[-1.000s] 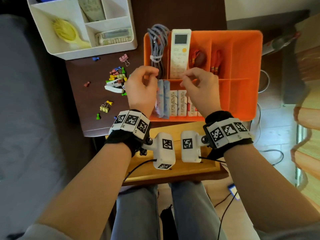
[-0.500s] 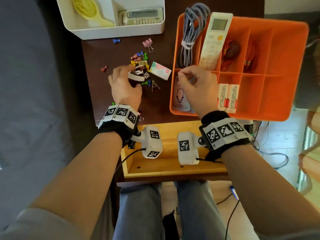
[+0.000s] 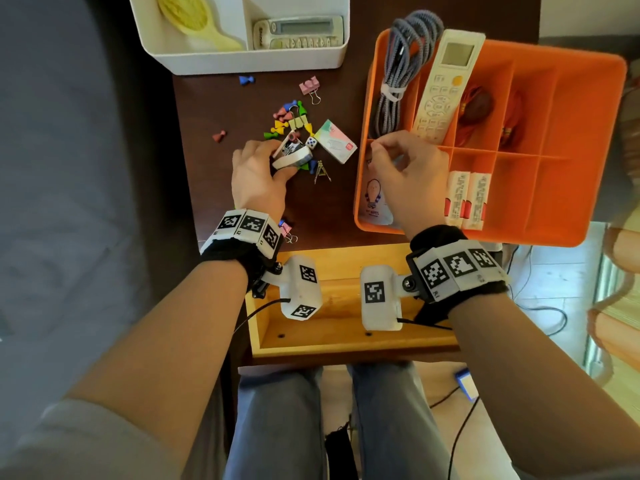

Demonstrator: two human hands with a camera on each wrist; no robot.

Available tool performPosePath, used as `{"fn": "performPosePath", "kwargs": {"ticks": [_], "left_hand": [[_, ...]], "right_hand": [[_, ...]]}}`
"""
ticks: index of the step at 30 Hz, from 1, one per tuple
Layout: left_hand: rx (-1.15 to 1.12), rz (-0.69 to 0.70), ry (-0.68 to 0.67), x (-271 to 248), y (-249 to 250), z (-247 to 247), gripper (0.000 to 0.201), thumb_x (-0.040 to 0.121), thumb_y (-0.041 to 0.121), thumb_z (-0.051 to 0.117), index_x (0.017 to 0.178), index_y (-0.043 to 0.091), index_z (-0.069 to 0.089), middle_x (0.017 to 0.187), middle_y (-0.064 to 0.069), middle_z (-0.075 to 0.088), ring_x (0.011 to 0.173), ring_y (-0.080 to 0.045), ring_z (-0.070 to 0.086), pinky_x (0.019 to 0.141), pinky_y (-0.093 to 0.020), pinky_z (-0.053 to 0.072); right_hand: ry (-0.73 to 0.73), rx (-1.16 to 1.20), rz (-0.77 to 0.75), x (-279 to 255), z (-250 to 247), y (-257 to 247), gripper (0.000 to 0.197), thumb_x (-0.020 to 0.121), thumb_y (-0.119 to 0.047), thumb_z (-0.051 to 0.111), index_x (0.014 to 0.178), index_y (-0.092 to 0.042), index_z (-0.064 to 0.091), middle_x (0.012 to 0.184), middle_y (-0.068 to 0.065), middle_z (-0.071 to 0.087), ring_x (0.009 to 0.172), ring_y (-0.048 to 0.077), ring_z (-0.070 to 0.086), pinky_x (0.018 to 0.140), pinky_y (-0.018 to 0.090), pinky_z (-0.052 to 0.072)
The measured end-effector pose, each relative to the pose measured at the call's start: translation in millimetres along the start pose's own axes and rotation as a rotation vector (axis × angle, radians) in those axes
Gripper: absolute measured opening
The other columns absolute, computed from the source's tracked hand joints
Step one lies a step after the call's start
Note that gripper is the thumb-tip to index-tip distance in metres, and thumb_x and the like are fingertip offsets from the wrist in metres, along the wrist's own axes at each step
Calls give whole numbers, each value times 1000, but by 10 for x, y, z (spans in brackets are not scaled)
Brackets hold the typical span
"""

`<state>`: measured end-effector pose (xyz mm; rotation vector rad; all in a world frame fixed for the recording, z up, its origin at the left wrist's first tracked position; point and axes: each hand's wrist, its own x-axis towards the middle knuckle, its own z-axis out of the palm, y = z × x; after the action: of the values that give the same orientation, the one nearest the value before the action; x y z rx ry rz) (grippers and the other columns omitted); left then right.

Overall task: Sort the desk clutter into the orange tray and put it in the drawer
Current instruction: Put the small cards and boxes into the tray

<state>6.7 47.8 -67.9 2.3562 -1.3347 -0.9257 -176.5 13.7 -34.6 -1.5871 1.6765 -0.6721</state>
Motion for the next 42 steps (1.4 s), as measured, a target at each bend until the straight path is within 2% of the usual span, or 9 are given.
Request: {"fn": "performPosePath", "kwargs": {"ticks": [8, 14, 18, 23, 27, 32, 37, 39, 42], "left_hand": [[-16, 50, -54, -128, -19, -121, 35, 85, 17, 63, 119, 12, 59, 119, -11, 56, 110, -31, 44, 90, -37, 37], [56, 63, -61, -140, -13, -234, 38, 87, 24, 61, 124, 20, 55, 124, -4, 54, 114, -28, 42, 91, -37, 31], [-52, 74, -47, -128, -31, -280, 40, 86, 24, 63, 124, 17, 56, 121, -6, 56, 112, -28, 45, 93, -37, 33], [-372, 104, -97, -166, 2, -255, 43, 82, 27, 64, 121, 12, 58, 112, -9, 60, 103, -25, 57, 91, -42, 49], [-444, 136, -134, -174, 110, -244, 41, 81, 29, 66, 120, 17, 60, 110, -4, 63, 102, -20, 58, 88, -38, 51], [-434, 150, -133, -111, 190, -249, 46, 72, 20, 77, 115, 24, 61, 97, 19, 60, 103, -11, 55, 85, -26, 48], [-285, 123, -78, 19, 198, -126, 41, 78, 18, 72, 117, 19, 62, 103, 5, 64, 98, -15, 56, 88, -33, 47], [-206, 136, -86, 82, 228, -60, 42, 78, 22, 71, 119, 19, 61, 113, 0, 62, 102, -18, 54, 90, -27, 43], [-81, 168, -101, 153, 311, 14, 49, 78, 28, 72, 124, 20, 57, 125, -3, 54, 115, -22, 46, 95, -27, 36]], "right_hand": [[-81, 27, -208, 7, 157, -338, 14, 86, -10, 56, 88, -8, 69, 78, 1, 68, 64, 12, 58, 61, 16, 44], [-508, -236, -302, 91, 435, -541, 27, 83, -11, 47, 97, -3, 69, 102, 13, 68, 95, 29, 62, 85, 43, 49], [-420, -153, -145, 133, 428, -573, 39, 83, -8, 59, 121, -6, 59, 124, 12, 61, 109, 23, 60, 99, 35, 46], [-478, 90, 83, 118, 367, -563, 43, 85, -17, 68, 124, -4, 55, 104, -4, 62, 93, 8, 61, 80, 12, 47], [-434, 249, 51, 81, 310, -507, 38, 84, -15, 67, 119, -5, 57, 104, 7, 69, 94, 15, 67, 82, 24, 54], [-259, 279, 37, 110, 158, -452, 37, 76, -29, 76, 104, -8, 63, 90, 1, 68, 82, 10, 64, 71, 22, 51], [-132, 333, 121, 155, -1, -375, 27, 77, -30, 75, 93, -13, 61, 76, -5, 62, 68, 2, 62, 63, 19, 50], [-117, 317, 147, 161, -51, -331, 19, 81, -27, 73, 90, -16, 61, 72, -8, 60, 62, -3, 58, 57, 16, 49], [-100, 295, 163, 172, -102, -275, 15, 83, -30, 71, 88, -19, 62, 73, -9, 62, 68, 6, 63, 62, 24, 53]]}}
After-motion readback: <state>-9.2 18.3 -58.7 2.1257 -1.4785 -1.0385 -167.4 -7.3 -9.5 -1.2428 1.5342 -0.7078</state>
